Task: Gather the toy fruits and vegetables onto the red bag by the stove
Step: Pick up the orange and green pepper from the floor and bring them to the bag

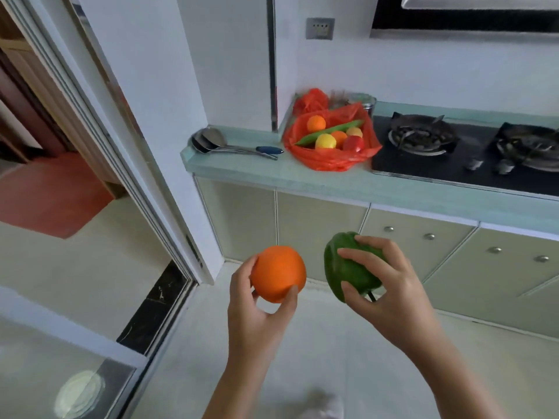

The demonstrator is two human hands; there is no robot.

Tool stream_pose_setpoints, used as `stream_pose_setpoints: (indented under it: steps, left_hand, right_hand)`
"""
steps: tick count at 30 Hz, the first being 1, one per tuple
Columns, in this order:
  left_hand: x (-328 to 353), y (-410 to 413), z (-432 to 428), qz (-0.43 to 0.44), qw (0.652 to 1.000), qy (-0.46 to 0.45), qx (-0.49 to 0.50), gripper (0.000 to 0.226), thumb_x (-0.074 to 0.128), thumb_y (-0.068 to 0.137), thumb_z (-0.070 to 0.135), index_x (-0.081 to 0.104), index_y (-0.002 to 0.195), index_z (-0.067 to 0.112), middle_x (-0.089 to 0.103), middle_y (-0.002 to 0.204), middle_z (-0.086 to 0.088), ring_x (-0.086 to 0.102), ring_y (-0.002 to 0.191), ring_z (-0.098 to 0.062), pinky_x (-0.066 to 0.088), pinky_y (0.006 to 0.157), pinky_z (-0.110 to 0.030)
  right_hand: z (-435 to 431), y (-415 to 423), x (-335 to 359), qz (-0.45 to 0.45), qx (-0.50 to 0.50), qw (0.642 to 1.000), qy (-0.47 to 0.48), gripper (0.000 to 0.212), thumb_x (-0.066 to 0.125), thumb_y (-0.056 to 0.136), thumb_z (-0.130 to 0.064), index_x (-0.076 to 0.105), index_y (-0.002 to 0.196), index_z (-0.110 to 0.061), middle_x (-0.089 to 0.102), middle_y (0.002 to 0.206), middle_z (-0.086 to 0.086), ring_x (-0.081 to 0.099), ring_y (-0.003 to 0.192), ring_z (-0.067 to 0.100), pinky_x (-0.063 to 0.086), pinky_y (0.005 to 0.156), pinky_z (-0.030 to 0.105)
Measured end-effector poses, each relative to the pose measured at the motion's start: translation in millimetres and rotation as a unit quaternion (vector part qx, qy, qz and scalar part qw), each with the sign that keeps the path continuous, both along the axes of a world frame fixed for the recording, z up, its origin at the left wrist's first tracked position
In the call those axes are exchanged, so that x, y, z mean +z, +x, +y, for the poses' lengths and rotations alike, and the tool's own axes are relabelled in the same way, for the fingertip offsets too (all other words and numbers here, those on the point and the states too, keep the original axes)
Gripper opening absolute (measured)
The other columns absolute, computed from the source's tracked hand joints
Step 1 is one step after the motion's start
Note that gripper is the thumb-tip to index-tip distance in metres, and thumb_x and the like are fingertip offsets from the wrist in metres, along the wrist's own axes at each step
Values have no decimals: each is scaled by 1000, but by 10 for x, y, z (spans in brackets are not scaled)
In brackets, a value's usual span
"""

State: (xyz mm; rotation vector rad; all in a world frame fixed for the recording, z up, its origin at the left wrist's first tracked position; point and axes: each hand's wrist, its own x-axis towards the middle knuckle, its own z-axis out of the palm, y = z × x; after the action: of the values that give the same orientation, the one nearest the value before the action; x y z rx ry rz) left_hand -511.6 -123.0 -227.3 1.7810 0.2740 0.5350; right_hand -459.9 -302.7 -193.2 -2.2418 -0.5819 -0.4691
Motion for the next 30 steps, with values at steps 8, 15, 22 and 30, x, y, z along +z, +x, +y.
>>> stream_pose_setpoints:
  steps: [8,15,22,30]
  left_hand:
    - [-13,1431,-165,-32,992,89,-83,64,67,61,52,41,119,42,40,121,36,51,107,2,48,81,-17]
    - [350,2851,-864,-67,970,113,-202,66,66,66,51,36,124,39,35,126,27,43,111,7,44,85,-13]
    - [49,3570,-981,-29,970,77,-229,63,67,62,53,41,118,42,42,123,24,48,107,5,44,82,-14]
    - [-292,4697,-486,32,986,0,-164,67,71,54,55,46,115,41,52,123,0,57,102,-9,51,79,-24]
  right_hand:
    - [-253,1361,-155,12,-58,998,16,40,65,66,-24,65,106,-24,53,115,1,53,103,28,43,78,27]
    - [-864,2412,72,-22,-119,992,46,41,65,66,-22,65,107,-20,51,116,2,53,104,26,43,83,32]
    - [-1121,2920,-177,11,-184,982,44,40,65,65,-22,66,105,-19,51,113,2,53,101,28,42,80,33]
    - [-1039,3634,-446,66,-214,974,27,39,65,66,-23,66,105,-22,52,112,0,53,99,27,43,78,34]
